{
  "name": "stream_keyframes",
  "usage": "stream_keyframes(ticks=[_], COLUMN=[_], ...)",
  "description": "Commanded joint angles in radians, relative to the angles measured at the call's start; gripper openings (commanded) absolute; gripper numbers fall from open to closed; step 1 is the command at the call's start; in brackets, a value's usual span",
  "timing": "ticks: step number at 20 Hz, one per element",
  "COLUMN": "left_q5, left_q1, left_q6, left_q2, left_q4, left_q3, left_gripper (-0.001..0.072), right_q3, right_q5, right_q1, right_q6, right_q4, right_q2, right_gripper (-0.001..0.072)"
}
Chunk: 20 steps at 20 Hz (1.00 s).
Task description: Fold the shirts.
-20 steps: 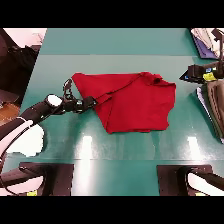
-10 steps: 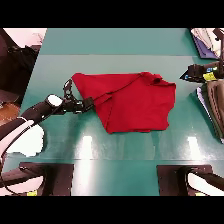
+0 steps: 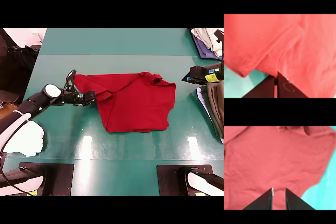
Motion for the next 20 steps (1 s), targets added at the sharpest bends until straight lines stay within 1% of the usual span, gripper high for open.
stream_keyframes(ticks=[1, 5, 7, 8, 9, 10, 11, 12, 15, 17, 19, 20], left_q5=[-0.201, -0.327, -0.331, -0.318, -0.3, -0.278, -0.263, -0.252, -0.238, -0.251, -0.245, -0.214], left_q1=[0.0, 0.0, 0.001, 0.001, 0.001, 0.001, 0.001, 0.001, 0.001, 0.001, 0.001, 0.0], left_q6=[-0.005, -0.009, -0.018, -0.043, -0.064, -0.072, -0.077, -0.077, -0.087, -0.106, -0.101, -0.096], left_q2=[0.002, 0.002, 0.002, 0.002, 0.002, 0.002, 0.002, -0.002, -0.005, -0.005, -0.005, -0.005], left_q4=[0.216, 0.38, 0.402, 0.397, 0.385, 0.358, 0.329, 0.31, 0.303, 0.282, 0.169, 0.117], left_q3=[0.112, 0.122, 0.122, 0.122, 0.122, 0.119, 0.11, 0.094, 0.024, -0.023, -0.071, -0.093], left_gripper=[0.0023, 0.0023, 0.0024, 0.0024, 0.0043, 0.034, 0.0586, 0.0546, 0.0546, 0.0546, 0.0546, 0.0547], right_q3=[-0.025, -0.257, -0.366, -0.403, -0.438, -0.46, -0.478, -0.489, -0.496, -0.496, -0.496, -0.496], right_q5=[0.078, 0.047, 0.025, 0.014, 0.002, -0.01, -0.016, -0.023, -0.048, -0.062, -0.065, -0.064], right_q1=[-0.063, -0.132, -0.155, -0.161, -0.166, -0.168, -0.168, -0.168, -0.168, -0.168, -0.168, -0.168], right_q6=[0.0, 0.0, 0.0, 0.0, 0.0, 0.0, 0.0, 0.0, 0.0, 0.0, 0.0, 0.0], right_q4=[-0.002, -0.001, 0.007, 0.007, 0.007, 0.007, 0.007, 0.007, 0.007, 0.007, 0.007, 0.007], right_q2=[0.006, 0.083, 0.121, 0.138, 0.156, 0.169, 0.184, 0.199, 0.237, 0.254, 0.262, 0.262], right_gripper=[0.0181, 0.0181, 0.0181, 0.018, 0.018, 0.0181, 0.0181, 0.018, 0.018, 0.018, 0.0181, 0.0181])
